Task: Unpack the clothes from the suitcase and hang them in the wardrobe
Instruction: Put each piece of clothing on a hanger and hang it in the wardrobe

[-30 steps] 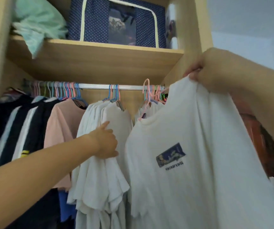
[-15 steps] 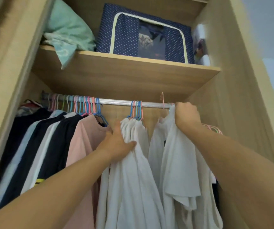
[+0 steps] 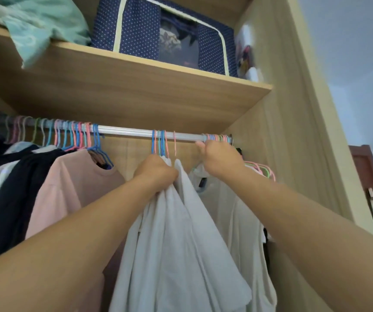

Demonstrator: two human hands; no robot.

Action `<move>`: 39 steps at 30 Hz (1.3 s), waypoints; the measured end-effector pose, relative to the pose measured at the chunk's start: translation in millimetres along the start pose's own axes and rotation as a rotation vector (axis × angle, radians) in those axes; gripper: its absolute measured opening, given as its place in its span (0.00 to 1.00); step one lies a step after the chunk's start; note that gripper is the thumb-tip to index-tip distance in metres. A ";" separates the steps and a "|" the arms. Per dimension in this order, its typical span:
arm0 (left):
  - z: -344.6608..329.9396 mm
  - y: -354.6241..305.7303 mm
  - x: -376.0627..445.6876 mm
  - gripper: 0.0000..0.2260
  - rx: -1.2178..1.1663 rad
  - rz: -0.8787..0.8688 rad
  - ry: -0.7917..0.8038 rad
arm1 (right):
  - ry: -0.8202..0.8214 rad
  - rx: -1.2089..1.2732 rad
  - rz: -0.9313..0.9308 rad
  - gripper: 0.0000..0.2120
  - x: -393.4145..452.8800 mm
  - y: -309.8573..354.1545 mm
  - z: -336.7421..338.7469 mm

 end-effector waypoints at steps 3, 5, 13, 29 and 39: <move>-16.7 -14.1 -3.8 0.11 -0.015 0.007 0.015 | -0.074 -0.290 -0.156 0.12 -10.3 -58.4 12.9; -34.5 -33.1 -4.5 0.15 -0.006 -0.029 0.047 | 0.072 -0.291 -0.201 0.13 -13.4 -82.0 1.4; -76.4 -58.5 -10.1 0.24 -0.053 -0.077 0.117 | 0.082 -0.404 -0.005 0.16 -16.6 -38.9 -15.0; -47.5 -65.3 -12.1 0.16 0.414 -0.199 0.130 | 0.168 -0.584 0.078 0.29 -13.5 -50.2 -41.7; -47.8 -49.0 -26.1 0.31 0.208 -0.227 0.015 | 0.074 -0.361 0.018 0.12 -6.8 -38.2 -22.9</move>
Point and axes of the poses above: each hand's wrist, its own x-axis towards the middle knuckle, its own z-axis out of the back of the hand, y = z × x, the point moved 7 cm from there along x, towards the middle knuckle, and after that the axes turned 4 degrees about -z, right-handed, at the moved point
